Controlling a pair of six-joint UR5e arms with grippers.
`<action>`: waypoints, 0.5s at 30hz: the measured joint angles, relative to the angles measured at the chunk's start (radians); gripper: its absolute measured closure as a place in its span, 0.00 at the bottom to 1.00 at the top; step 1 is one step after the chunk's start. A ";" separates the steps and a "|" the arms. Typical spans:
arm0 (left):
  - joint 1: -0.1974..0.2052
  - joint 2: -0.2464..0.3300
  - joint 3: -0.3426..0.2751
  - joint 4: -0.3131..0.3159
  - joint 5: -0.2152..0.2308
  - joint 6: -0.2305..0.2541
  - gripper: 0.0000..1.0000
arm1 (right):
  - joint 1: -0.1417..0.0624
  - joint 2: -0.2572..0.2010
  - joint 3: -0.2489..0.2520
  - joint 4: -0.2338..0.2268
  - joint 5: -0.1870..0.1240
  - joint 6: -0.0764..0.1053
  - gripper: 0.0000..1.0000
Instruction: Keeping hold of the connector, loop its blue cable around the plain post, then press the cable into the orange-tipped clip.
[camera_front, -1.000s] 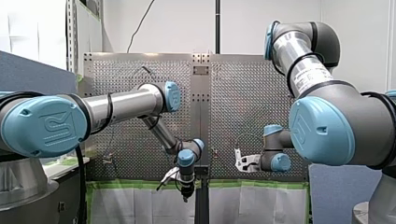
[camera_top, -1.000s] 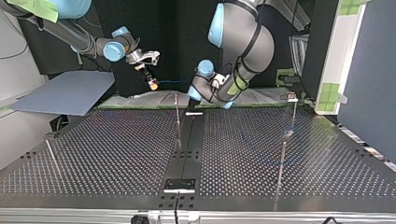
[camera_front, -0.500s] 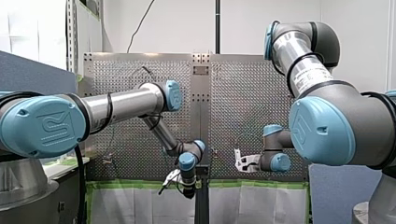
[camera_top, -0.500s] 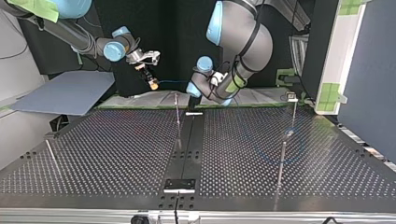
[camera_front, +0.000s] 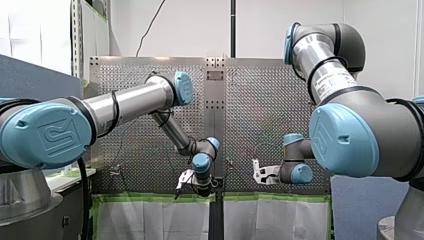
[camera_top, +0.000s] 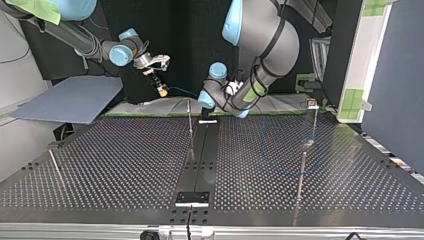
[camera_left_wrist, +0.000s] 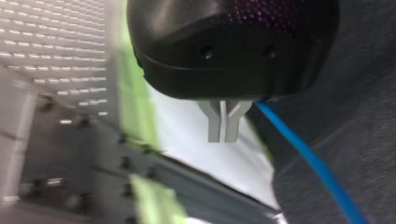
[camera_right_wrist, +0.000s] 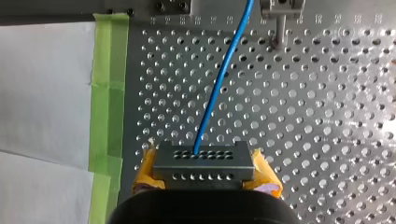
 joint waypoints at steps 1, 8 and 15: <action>0.000 0.012 -0.011 0.011 -0.012 -0.007 0.99 | -0.002 0.000 0.000 0.001 0.000 0.001 1.00; 0.000 0.076 -0.073 0.076 -0.052 -0.033 0.99 | -0.016 0.000 0.000 0.007 0.011 0.010 1.00; -0.010 0.137 -0.132 0.136 -0.082 -0.037 0.99 | -0.028 0.000 0.000 0.011 0.025 0.018 1.00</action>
